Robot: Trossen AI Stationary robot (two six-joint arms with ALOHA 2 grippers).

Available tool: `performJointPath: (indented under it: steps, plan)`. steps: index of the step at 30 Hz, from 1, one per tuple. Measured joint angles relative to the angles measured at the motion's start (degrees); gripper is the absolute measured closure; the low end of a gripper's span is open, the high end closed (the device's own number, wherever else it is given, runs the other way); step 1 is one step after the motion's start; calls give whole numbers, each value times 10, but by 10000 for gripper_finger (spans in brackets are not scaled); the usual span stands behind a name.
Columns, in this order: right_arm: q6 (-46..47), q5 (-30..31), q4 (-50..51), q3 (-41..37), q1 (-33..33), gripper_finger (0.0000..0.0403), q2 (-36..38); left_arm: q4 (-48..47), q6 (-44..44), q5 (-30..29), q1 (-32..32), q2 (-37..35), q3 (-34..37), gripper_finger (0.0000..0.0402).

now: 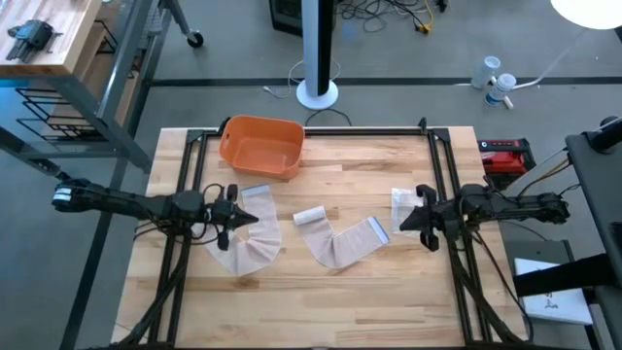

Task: Roll bandage
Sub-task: Roll the right white bandage

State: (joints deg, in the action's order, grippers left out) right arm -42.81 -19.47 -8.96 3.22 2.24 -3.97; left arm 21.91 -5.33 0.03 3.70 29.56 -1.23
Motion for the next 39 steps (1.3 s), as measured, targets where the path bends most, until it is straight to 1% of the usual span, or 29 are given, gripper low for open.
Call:
performJointPath:
  steps: [2,4,6,8,11,14,17,20,24,27,28,29,30,32,33,36,39]
  plan:
    - [74,0,-24,0,0,403,0,40,-39,0,0,1,0,401]
    - [186,0,-59,0,0,403,0,86,-68,-1,0,3,0,401]
    - [299,0,-104,0,0,403,0,136,-74,-9,0,2,0,402]
    - [359,15,-136,0,0,403,0,174,-74,-14,0,2,0,401]
    - [366,62,-214,0,0,403,1,212,-72,-28,0,8,0,401]
    - [374,85,-276,0,0,403,1,216,-77,-33,0,26,0,401]
    - [402,88,-284,0,0,403,1,217,-90,-50,0,58,0,401]
    - [433,88,-283,0,0,403,1,238,-104,-73,0,101,0,402]
    - [416,89,-285,0,0,403,-2,274,-120,-101,0,169,0,396]
    - [372,96,-281,0,0,403,-7,285,-139,-103,0,222,-11,371]
    - [358,110,-273,0,0,403,-11,284,-151,-110,0,240,-21,358]
    - [366,136,-265,0,0,403,-16,285,-165,-115,0,258,-32,345]
    - [394,174,-256,0,0,403,-22,283,-175,-116,0,277,-45,329]
    - [450,260,-228,0,0,403,-40,271,-179,-117,0,316,-73,294]
    - [459,284,-212,0,0,403,-53,261,-176,-117,0,336,-90,275]
    - [460,291,-210,-1,0,390,-104,215,-164,-117,0,390,-142,219]
    - [468,291,-218,14,0,354,-161,153,-177,-117,0,436,-190,169]
